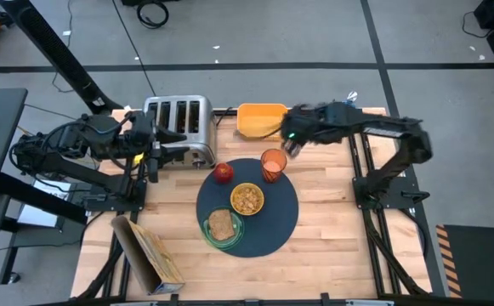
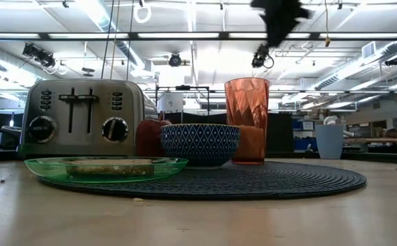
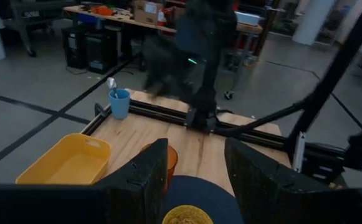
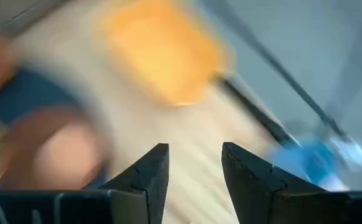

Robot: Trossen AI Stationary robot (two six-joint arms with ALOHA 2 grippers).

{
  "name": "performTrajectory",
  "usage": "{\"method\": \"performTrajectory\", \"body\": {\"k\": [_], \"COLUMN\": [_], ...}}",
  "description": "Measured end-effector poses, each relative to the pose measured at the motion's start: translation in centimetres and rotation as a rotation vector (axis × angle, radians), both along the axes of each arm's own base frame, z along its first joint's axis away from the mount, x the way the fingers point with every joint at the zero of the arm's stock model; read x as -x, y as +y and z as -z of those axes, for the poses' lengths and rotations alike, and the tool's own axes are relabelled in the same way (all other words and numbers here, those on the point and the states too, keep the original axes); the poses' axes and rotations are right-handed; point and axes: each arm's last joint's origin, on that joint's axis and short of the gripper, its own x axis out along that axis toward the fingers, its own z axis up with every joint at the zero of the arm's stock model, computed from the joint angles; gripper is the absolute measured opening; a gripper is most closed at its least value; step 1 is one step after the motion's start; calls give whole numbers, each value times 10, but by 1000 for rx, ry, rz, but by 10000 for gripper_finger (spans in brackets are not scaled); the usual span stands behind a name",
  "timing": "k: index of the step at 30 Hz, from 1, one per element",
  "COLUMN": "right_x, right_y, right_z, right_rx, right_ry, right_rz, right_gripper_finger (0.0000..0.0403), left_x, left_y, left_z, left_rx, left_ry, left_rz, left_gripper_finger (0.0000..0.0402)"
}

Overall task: Arrange a breakfast setting
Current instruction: Put the purple spoon on the blue table mat

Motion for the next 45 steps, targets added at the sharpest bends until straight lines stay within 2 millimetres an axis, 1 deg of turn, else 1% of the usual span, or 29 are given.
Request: {"method": "performTrajectory", "body": {"k": [1, 3, 6, 8, 12, 14, 16, 19, 22, 24, 26, 29, 31, 33, 36, 41, 45], "right_x": [11, 33, 56, 65, 72, 73, 76, 86, 99, 108, 116, 125, 123, 119, 117, 118, 122], "right_y": [-6, -19, -39, -53, -83, -99, -114, -133, -147, -156, -169, -190, -199, -212, -227, -235, -238], "right_z": [1, 6, 18, 28, 51, 61, 69, 74, 74, 75, 76, 78, 82, 91, 108, 125, 132], "right_rx": [45, 126, 137, 121, 100, 85, 78, 52, 56, 73, 89, 120, 145, 149, 155, 181, 228], "right_ry": [-40, -86, -175, -221, -244, -229, -177, -142, -148, -162, -204, -293, -341, -375, -351, -322, -248], "right_rz": [137, 354, 615, 759, 942, 999, 1027, 1098, 1182, 1245, 1304, 1380, 1405, 1416, 1448, 1558, 1598], "right_gripper_finger": [154, 154, 154, 154, 154, 154, 156, 168, 194, 216, 240, 272, 288, 299, 305, 303, 296], "left_x": [0, 0, 0, 0, 0, 0, 0, 3, 9, 10, 12, 11, 5, -1, -16, -32, -39], "left_y": [0, 0, 0, 0, -1, -1, 0, 0, 2, 5, 10, 21, 31, 42, 61, 88, 102], "left_z": [0, 0, 0, 0, -1, -1, 0, 3, 6, 5, 5, 4, 6, 8, 14, 26, 32], "left_rx": [-4, -11, -12, -17, 28, 58, 76, 98, 147, 202, 224, 239, 265, 287, 301, 294, 289], "left_ry": [1, 3, 3, 4, -12, -17, -11, 18, 38, 18, 8, -3, -3, 16, 44, 121, 144], "left_rz": [10, 16, 18, 19, 11, 6, 2, -4, -24, -59, -88, -149, -184, -175, -153, -101, -56], "left_gripper_finger": [167, 167, 166, 166, 166, 166, 166, 166, 166, 166, 166, 165, 160, 155, 152, 151, 151]}}
